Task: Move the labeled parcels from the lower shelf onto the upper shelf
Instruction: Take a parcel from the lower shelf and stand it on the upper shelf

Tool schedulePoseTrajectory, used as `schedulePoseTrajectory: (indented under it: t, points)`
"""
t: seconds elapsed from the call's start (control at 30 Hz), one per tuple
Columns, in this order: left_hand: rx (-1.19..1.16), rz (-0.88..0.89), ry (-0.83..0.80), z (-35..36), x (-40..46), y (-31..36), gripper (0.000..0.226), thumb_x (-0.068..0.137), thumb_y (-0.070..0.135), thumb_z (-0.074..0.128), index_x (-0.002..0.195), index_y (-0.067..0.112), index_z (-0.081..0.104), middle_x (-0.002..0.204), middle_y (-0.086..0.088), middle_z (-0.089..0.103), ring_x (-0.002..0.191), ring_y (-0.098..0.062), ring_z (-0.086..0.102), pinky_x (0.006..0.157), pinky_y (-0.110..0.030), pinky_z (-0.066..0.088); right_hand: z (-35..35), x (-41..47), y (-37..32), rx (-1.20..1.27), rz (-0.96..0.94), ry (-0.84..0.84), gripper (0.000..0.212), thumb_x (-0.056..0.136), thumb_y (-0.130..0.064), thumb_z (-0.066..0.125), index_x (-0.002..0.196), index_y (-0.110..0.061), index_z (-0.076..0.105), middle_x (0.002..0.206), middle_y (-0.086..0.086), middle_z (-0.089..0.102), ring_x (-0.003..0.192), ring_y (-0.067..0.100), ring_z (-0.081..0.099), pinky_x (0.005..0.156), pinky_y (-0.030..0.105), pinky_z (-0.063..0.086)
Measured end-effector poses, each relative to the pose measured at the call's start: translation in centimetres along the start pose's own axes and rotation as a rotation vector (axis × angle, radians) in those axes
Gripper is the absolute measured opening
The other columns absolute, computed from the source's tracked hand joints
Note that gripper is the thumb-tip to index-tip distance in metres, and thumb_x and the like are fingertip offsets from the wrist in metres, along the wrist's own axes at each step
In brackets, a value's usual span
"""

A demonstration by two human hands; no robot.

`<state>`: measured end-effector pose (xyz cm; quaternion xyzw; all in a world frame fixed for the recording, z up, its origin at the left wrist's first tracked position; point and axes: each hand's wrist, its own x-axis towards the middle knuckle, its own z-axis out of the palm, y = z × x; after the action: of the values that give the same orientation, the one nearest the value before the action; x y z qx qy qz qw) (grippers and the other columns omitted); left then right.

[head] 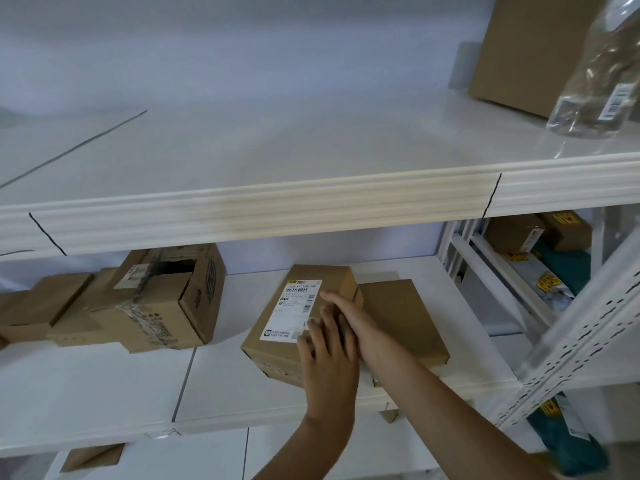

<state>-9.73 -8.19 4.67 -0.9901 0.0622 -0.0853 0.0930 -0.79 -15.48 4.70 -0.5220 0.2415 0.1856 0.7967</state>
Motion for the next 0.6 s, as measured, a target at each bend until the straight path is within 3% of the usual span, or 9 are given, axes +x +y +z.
schedulePoseTrajectory:
  t: [0.07, 0.13, 0.2, 0.3, 0.37, 0.47, 0.5, 0.6]
  points:
    - [-0.124, 0.021, 0.004, -1.0, -0.3, -0.4, 0.075, 0.052, 0.036, 0.088, 0.120, 0.010, 0.071, 0.120, -0.018, 0.071, 0.098, -0.039, 0.070, 0.078, -0.051, 0.056, -0.5, -0.2, -0.2, -0.041, 0.006, -0.049, 0.059, 0.074, -0.036, 0.081, 0.125, -0.007, 0.068, 0.121, 0.017, 0.072, 0.114, 0.032, 0.068, 0.104, 0.044, 0.051]
    - [-0.348, 0.076, 0.075, -1.9, 0.1, -1.7, 0.069, 0.065, 0.046, 0.074, 0.122, 0.009, 0.065, 0.120, -0.014, 0.069, 0.097, -0.035, 0.068, 0.079, -0.048, 0.055, -1.5, -0.5, -0.6, -0.164, -0.009, -0.076, 0.060, 0.068, -0.048, 0.081, 0.119, -0.017, 0.073, 0.118, 0.008, 0.075, 0.111, 0.027, 0.069, 0.096, 0.040, 0.054]
    - [-0.608, 0.060, 0.105, -2.4, 1.1, -3.7, 0.062, 0.082, 0.050, 0.054, 0.130, 0.011, 0.055, 0.130, -0.009, 0.059, 0.110, -0.030, 0.059, 0.090, -0.044, 0.051, -2.6, -0.6, -1.0, -0.248, -0.035, -0.026, 0.063, 0.062, -0.055, 0.082, 0.114, -0.022, 0.073, 0.112, 0.006, 0.075, 0.104, 0.024, 0.069, 0.085, 0.036, 0.056]
    - [-0.850, -0.010, 0.074, -1.9, 3.5, -7.3, 0.065, 0.086, 0.056, 0.050, 0.132, 0.010, 0.050, 0.129, -0.005, 0.052, 0.120, -0.026, 0.047, 0.101, -0.040, 0.042, -3.7, -0.7, -1.8, -0.303, -0.049, 0.009, 0.062, 0.059, -0.058, 0.082, 0.109, -0.022, 0.072, 0.103, 0.006, 0.075, 0.094, 0.022, 0.069, 0.071, 0.031, 0.053]
    - [-1.098, -0.148, -0.068, -1.1, 5.4, -9.5, 0.069, 0.084, 0.055, 0.061, 0.137, 0.012, 0.047, 0.131, -0.001, 0.049, 0.129, -0.026, 0.044, 0.110, -0.040, 0.035, -4.5, -0.7, -2.3, -0.352, -0.078, -0.016, 0.058, 0.053, -0.059, 0.083, 0.101, -0.027, 0.077, 0.101, 0.003, 0.078, 0.093, 0.020, 0.070, 0.069, 0.029, 0.052]
    - [-1.622, -0.332, -0.522, 0.6, 7.1, -11.3, 0.094, 0.072, 0.048, 0.074, 0.149, 0.017, 0.031, 0.141, -0.005, 0.055, 0.130, -0.029, 0.053, 0.115, -0.047, 0.035, -5.4, -0.9, -2.6, -0.349, -0.093, -0.059, 0.026, 0.062, -0.051, 0.084, 0.083, -0.035, 0.082, 0.086, -0.007, 0.081, 0.078, 0.010, 0.076, 0.059, 0.022, 0.054]
    - [-1.744, -0.346, -0.609, 1.3, 7.2, -11.6, 0.095, 0.068, 0.045, 0.077, 0.148, 0.017, 0.035, 0.136, -0.009, 0.062, 0.124, -0.031, 0.060, 0.111, -0.048, 0.042, -5.7, -1.0, -2.7, -0.342, -0.097, -0.065, 0.024, 0.066, -0.047, 0.083, 0.086, -0.033, 0.081, 0.085, -0.007, 0.081, 0.076, 0.009, 0.076, 0.058, 0.022, 0.054]
    - [-1.930, -0.310, -0.720, 2.8, 6.7, -11.4, 0.075, 0.066, 0.038, 0.082, 0.133, 0.019, 0.053, 0.118, -0.010, 0.075, 0.105, -0.029, 0.074, 0.080, -0.041, 0.061, -5.9, -1.1, -2.7, -0.360, -0.116, -0.071, 0.049, 0.065, -0.042, 0.084, 0.109, -0.027, 0.072, 0.097, -0.004, 0.080, 0.093, 0.014, 0.072, 0.068, 0.028, 0.051]
